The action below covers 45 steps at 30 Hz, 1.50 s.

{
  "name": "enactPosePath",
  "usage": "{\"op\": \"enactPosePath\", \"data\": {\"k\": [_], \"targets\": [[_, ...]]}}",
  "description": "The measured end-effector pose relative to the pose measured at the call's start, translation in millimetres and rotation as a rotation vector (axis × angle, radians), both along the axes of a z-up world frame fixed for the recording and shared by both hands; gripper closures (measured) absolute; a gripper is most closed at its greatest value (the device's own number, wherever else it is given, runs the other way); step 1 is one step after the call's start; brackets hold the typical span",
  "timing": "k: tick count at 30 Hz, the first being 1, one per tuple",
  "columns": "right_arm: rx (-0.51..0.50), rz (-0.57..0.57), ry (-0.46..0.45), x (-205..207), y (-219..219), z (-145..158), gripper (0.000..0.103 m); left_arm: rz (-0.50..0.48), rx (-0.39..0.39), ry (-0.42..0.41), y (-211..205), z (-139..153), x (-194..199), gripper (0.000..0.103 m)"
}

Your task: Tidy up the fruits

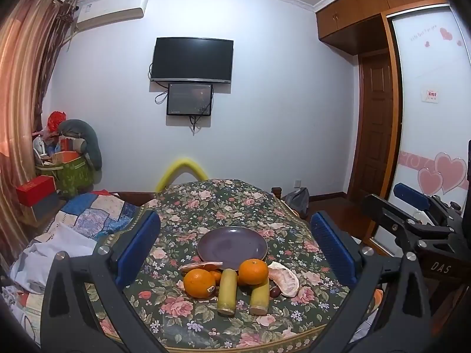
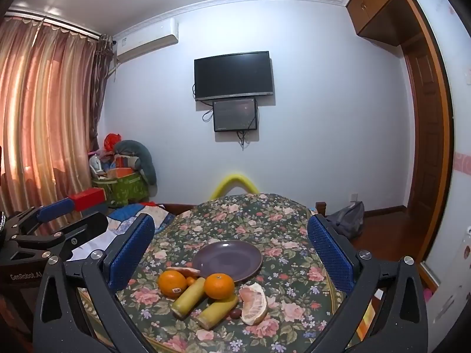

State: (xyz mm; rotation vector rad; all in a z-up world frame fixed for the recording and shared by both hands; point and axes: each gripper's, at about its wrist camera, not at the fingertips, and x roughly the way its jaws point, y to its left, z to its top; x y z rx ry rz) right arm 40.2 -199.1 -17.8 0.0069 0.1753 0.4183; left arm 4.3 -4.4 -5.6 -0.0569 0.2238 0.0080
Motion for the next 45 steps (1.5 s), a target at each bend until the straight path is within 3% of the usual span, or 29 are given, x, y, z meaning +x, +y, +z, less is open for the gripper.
{"op": "enactPosePath", "data": {"k": [45], "targets": [[-0.005, 0.013, -0.006, -8.3, -1.0, 1.8, 0.000, 0.014, 0.022, -0.023, 3.3, 9.0, -6.5, 0.000]]}}
